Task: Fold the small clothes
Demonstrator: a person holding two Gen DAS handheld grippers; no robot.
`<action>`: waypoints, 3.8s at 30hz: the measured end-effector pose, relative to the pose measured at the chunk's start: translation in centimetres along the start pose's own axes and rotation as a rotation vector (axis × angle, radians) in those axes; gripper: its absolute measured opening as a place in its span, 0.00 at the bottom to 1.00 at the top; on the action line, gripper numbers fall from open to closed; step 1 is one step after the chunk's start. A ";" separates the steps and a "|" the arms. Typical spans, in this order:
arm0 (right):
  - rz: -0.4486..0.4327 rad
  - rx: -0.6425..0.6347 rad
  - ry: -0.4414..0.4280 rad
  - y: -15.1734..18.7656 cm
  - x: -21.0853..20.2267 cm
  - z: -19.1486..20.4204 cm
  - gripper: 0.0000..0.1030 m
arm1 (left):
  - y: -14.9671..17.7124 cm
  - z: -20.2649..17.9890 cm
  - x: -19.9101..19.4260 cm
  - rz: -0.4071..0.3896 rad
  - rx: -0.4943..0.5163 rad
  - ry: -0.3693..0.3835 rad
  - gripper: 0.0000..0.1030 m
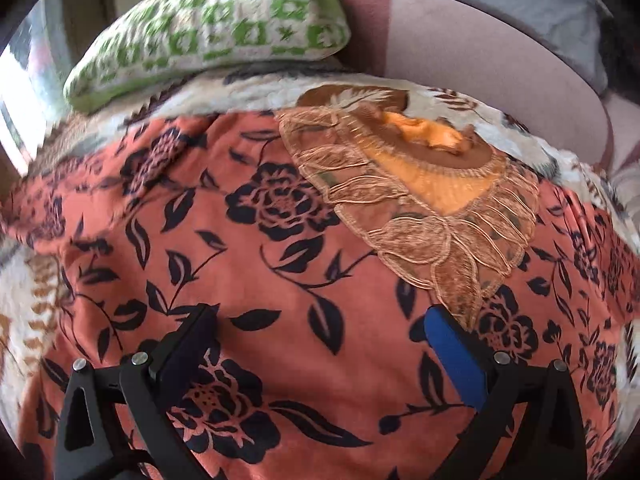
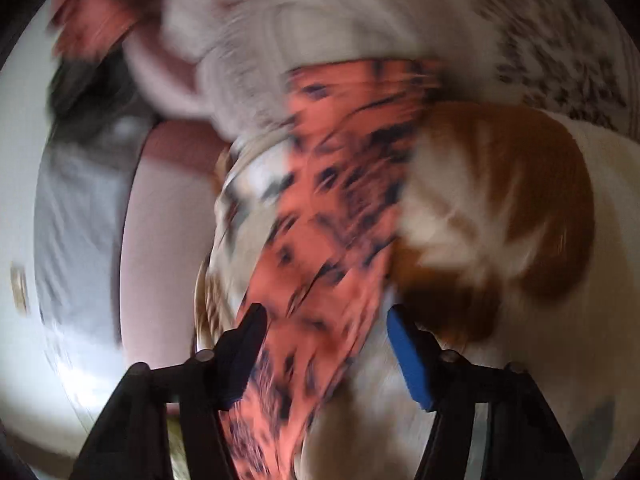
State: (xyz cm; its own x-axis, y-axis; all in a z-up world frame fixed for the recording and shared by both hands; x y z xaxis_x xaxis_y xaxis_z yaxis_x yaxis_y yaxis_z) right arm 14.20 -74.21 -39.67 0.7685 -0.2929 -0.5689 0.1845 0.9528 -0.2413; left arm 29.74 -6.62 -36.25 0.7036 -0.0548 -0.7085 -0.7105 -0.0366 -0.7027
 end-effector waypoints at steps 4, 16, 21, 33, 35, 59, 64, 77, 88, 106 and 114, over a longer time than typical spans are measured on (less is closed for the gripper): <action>-0.074 -0.027 0.033 -3.2 1.3 0.7 0.44 | -0.2 0.8 0.3 -0.023 -0.052 -0.004 1.00; -0.041 -0.380 -0.173 3.7 -3.1 14.7 0.07 | 0.5 -0.1 1.1 0.057 0.122 -0.018 1.00; 0.138 -0.535 -0.379 16.3 -6.3 24.5 0.07 | -2.4 3.6 -2.4 -0.049 0.033 -0.053 1.00; 0.566 -0.878 -0.466 52.4 -6.4 26.7 0.10 | -6.9 18.5 -5.4 -0.176 -0.216 -0.254 1.00; 0.654 -0.956 -0.407 57.1 -5.1 24.7 0.16 | -6.8 20.3 -5.7 -0.182 -0.241 -0.289 1.00; 0.908 -0.389 -0.548 56.4 -5.2 22.9 0.83 | -7.9 19.5 -6.0 -0.186 -0.071 -0.322 1.00; 0.929 -0.608 -0.817 60.0 -12.0 29.0 0.83 | -7.3 24.5 -6.7 -0.179 -0.200 -0.415 1.00; 0.603 -0.841 -0.097 49.0 -0.9 14.0 0.10 | -4.8 25.6 -3.8 -0.013 -0.237 -0.407 1.00; 0.805 -1.051 -0.384 54.6 -10.3 13.7 0.17 | -5.1 34.6 -7.8 -0.140 -0.473 -0.461 1.00; 0.684 -1.086 -0.480 46.6 -10.4 10.2 0.80 | -8.3 45.3 -2.1 0.000 -0.780 -0.222 0.73; 0.676 -1.098 -0.516 46.2 -8.6 10.7 0.78 | -7.9 46.0 -0.6 0.020 -0.779 -0.242 0.09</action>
State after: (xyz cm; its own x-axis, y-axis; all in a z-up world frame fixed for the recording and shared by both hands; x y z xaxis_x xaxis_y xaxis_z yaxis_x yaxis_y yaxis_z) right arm 22.62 -26.79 -37.50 0.6959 0.4862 -0.5285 -0.6961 0.2756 -0.6630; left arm 35.55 39.64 -33.25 0.6107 0.1509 -0.7774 -0.4653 -0.7260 -0.5064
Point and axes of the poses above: each gripper's, at about its wrist camera, not at the fingertips, and x roughly the way its jaws point, z to its left, y to its underside, the point moved 5 cm from there along x, roughly the way its jaws point, and after that the axes turned 12 degrees about -z, right-handed, at the moved point
